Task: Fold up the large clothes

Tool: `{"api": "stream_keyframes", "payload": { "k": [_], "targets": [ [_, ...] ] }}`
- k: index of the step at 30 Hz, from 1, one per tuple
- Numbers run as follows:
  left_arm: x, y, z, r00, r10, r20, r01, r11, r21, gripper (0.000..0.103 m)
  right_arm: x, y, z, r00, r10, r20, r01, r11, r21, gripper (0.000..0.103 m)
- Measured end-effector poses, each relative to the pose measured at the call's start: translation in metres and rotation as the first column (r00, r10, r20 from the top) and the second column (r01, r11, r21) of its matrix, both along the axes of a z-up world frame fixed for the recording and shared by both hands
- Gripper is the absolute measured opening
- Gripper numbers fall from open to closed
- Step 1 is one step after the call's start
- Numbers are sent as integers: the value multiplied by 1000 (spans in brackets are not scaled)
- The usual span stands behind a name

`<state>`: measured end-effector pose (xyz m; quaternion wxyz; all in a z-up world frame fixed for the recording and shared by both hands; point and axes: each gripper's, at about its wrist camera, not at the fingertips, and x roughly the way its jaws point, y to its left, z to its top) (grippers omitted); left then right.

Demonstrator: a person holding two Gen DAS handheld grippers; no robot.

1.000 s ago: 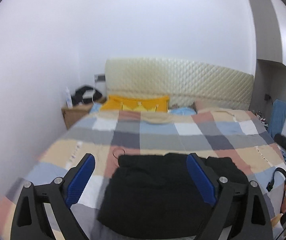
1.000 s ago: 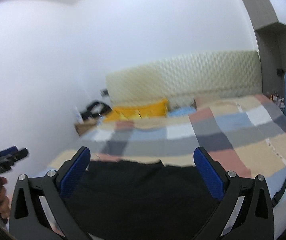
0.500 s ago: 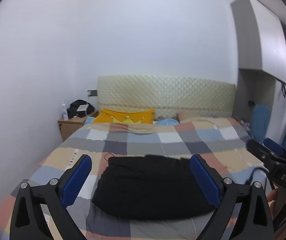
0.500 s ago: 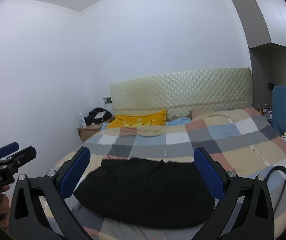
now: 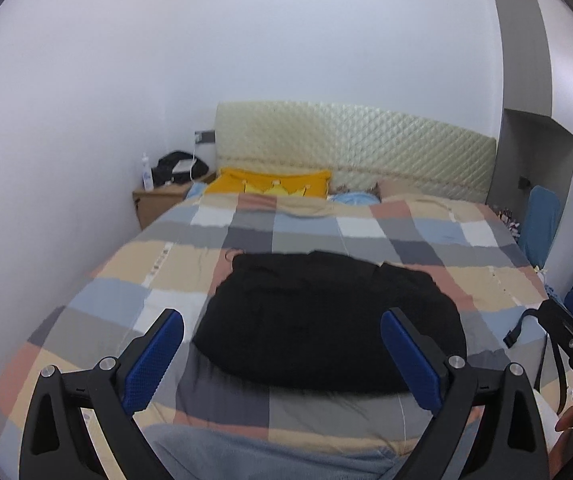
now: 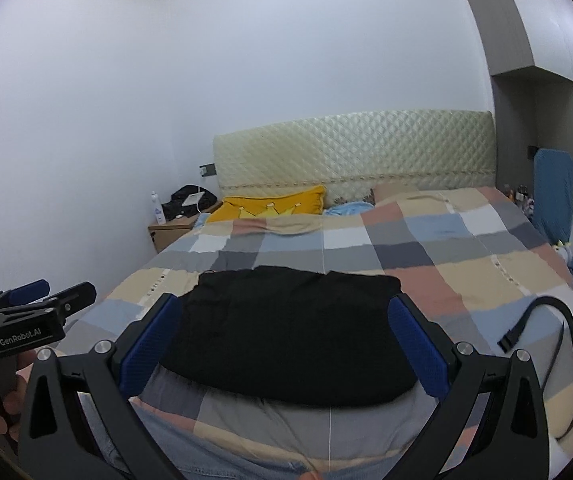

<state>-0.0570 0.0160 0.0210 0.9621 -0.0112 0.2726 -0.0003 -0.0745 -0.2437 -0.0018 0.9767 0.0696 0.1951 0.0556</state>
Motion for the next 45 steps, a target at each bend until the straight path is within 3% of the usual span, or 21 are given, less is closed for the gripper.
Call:
{"api": "stream_keyframes", "payload": {
  "k": [14, 45],
  "targets": [
    [8, 2, -48, 990, 14, -139, -12, 1000, 12, 100, 3, -3, -47, 990, -9, -142, 8, 1000, -9, 103],
    [20, 20, -45, 977, 50, -205, -54, 998, -14, 100, 22, 6, -49, 979, -9, -202, 4, 1000, -26, 103]
  ]
}}
